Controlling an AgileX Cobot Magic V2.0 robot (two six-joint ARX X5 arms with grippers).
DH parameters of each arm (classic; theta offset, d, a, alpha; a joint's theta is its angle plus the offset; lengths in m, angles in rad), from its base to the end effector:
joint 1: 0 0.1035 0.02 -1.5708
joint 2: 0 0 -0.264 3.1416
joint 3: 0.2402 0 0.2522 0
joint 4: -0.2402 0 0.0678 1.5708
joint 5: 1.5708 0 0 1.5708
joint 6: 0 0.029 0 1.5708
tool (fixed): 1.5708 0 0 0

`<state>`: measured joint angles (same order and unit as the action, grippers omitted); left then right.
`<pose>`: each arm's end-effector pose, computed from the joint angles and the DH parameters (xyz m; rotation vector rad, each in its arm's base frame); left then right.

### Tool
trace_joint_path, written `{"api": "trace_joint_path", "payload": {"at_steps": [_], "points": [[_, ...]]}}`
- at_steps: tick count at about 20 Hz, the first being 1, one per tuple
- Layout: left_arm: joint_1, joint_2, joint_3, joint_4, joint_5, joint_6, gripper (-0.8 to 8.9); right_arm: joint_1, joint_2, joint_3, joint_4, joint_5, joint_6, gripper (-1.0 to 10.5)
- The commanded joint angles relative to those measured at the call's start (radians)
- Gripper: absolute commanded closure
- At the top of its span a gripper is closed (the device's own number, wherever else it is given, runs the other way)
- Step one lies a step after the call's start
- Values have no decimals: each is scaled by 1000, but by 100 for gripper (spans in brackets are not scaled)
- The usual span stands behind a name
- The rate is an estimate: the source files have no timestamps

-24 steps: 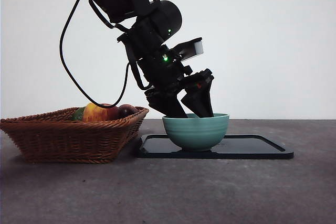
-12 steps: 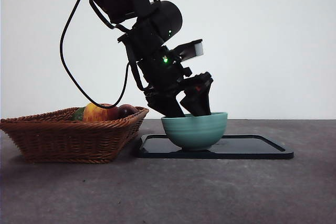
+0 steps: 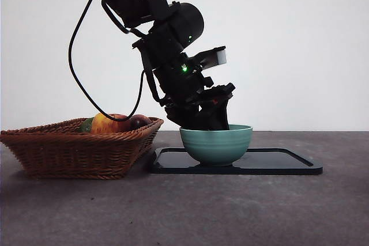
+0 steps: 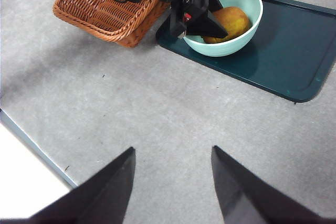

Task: Pick up the wifruite, put it on the bowl, pick up the plate, put it on desk

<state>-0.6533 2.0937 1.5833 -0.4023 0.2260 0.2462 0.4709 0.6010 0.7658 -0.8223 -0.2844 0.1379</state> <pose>0.3563 -0.2809 0.1889 0.4137 0.8177 -0.9286 0.0941 0.0570 0.2937 0.0638 0.7185 0.6795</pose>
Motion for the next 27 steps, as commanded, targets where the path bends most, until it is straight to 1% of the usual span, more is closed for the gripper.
{"api": "trace_joint_path", "payload": {"at_steps": [1, 3, 7, 12, 15, 17, 18, 19, 21, 22, 24, 26, 27], "points": [[-10, 25, 27, 6, 0, 2, 637, 6, 5, 6, 6, 3, 8, 717], [-8, 12, 28, 6, 2, -24, 637, 6, 5, 6, 6, 3, 8, 717], [-8, -70, 28, 6, 11, -32, 637, 6, 5, 6, 6, 4, 8, 717], [-1, -258, 28, -4, 10, -118, 637, 6, 5, 6, 6, 4, 8, 717], [8, -396, 28, -61, 10, -188, 637, 6, 5, 6, 6, 3, 8, 717], [19, -494, 28, -110, 2, -254, 637, 6, 5, 6, 6, 4, 7, 717], [24, -543, 28, -140, -24, -291, 636, 6, 5, 6, 6, 4, 6, 717], [29, -590, 28, -172, -62, -307, 635, 6, 5, 6, 6, 4, 6, 717], [35, -677, 27, -243, -169, -319, 635, 6, 5, 6, 6, 4, 4, 717], [39, -717, 27, -287, -206, -327, 635, 6, 5, 6, 6, 4, 4, 717], [48, -775, 20, -356, -241, -348, 635, 6, 5, 6, 6, 4, 4, 717], [61, -829, -35, -368, -286, -383, 636, 6, 5, 6, 6, 4, 4, 717], [69, -852, -76, -364, -291, -399, 636, 6, 5, 6, 6, 4, 4, 717]]}}
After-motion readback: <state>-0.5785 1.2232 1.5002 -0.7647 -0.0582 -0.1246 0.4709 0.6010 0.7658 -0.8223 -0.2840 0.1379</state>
